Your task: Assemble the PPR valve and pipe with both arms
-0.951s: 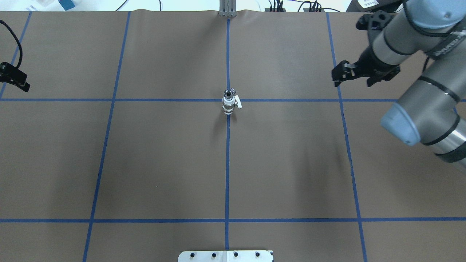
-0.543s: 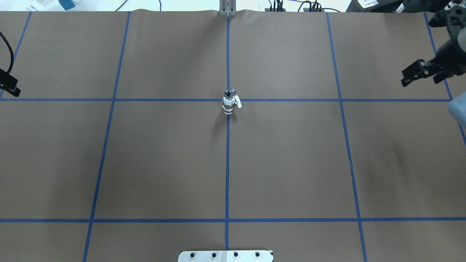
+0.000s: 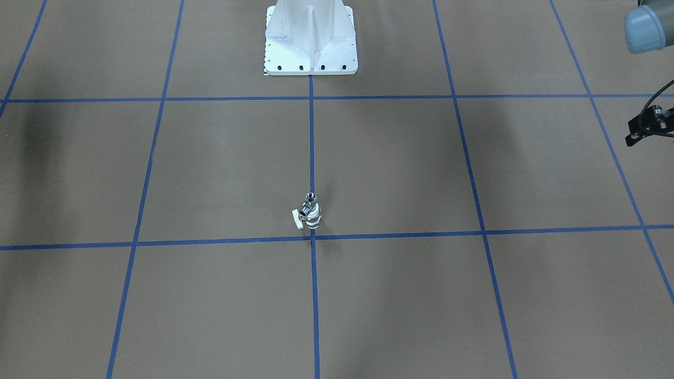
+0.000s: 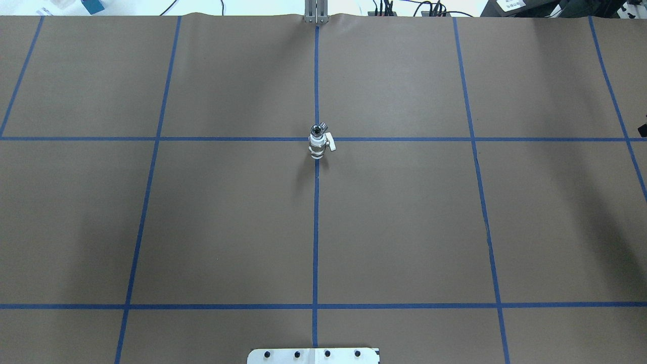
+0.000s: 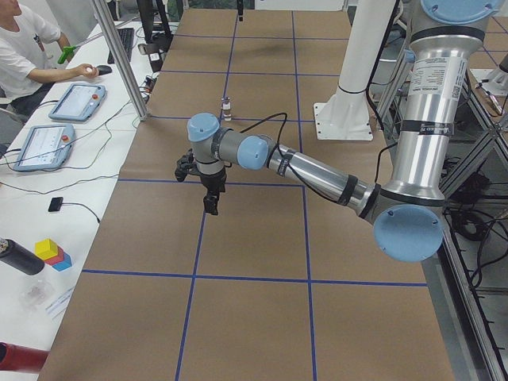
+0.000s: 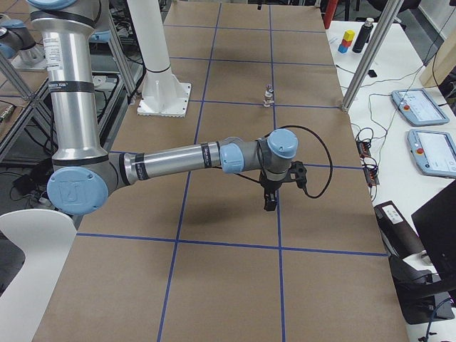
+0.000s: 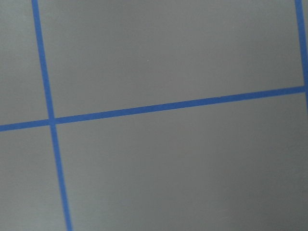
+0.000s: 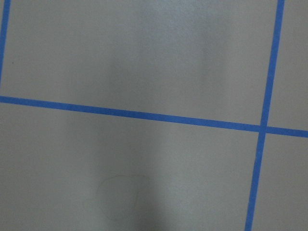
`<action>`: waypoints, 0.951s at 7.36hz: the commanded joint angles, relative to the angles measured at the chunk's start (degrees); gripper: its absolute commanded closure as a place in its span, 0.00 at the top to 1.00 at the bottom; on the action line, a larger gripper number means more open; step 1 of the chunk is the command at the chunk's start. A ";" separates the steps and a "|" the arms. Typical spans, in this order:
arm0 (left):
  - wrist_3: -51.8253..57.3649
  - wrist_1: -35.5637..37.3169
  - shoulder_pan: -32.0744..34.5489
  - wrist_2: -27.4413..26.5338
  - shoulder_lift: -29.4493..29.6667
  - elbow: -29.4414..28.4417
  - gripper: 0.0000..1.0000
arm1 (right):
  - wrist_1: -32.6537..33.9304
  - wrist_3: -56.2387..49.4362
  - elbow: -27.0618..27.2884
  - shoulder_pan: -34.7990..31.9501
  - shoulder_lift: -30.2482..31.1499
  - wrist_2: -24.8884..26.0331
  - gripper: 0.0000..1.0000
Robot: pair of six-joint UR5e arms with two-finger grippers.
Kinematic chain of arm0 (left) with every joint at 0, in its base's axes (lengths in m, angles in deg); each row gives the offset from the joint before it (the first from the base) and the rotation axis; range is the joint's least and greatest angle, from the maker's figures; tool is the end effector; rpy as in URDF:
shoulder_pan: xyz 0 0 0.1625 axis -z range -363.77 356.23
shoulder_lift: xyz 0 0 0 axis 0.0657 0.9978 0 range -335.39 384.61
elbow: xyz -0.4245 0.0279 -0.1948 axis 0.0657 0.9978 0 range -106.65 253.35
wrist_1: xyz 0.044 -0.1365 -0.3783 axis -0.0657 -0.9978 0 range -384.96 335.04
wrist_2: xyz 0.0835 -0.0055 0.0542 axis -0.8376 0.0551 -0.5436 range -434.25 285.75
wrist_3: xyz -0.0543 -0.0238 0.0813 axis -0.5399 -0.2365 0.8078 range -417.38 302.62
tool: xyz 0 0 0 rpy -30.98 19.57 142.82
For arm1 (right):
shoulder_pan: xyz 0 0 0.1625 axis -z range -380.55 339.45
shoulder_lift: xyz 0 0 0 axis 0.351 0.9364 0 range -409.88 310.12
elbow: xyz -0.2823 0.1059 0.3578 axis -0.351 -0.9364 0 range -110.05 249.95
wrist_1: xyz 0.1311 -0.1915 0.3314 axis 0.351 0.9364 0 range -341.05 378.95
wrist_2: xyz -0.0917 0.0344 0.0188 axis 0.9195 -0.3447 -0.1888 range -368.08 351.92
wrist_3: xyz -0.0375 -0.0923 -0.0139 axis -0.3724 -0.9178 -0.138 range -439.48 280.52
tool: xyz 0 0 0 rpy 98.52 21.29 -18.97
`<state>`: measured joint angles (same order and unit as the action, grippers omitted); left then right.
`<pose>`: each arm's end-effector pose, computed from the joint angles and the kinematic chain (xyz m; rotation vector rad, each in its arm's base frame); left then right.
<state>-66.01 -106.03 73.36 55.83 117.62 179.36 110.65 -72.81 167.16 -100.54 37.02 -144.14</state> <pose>0.0440 -0.5002 0.5636 0.0355 0.7172 0.1324 -0.0288 -0.5130 0.6154 0.0242 -0.8148 -0.1153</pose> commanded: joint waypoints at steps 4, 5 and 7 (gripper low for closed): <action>7.49 -0.33 1.89 -0.36 -2.93 -0.44 1.00 | -0.12 1.24 1.23 -0.34 0.29 0.19 0.99; 7.49 -0.67 1.97 -0.27 -3.02 -0.27 1.00 | -0.12 1.25 1.23 -0.34 0.29 0.54 0.99; 7.49 -0.77 1.97 -0.01 -2.40 0.52 1.00 | -0.12 1.16 2.45 -0.34 0.47 1.41 0.99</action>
<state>-58.55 -106.72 75.32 55.63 114.95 179.40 110.53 -71.63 168.78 -100.88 37.37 -143.44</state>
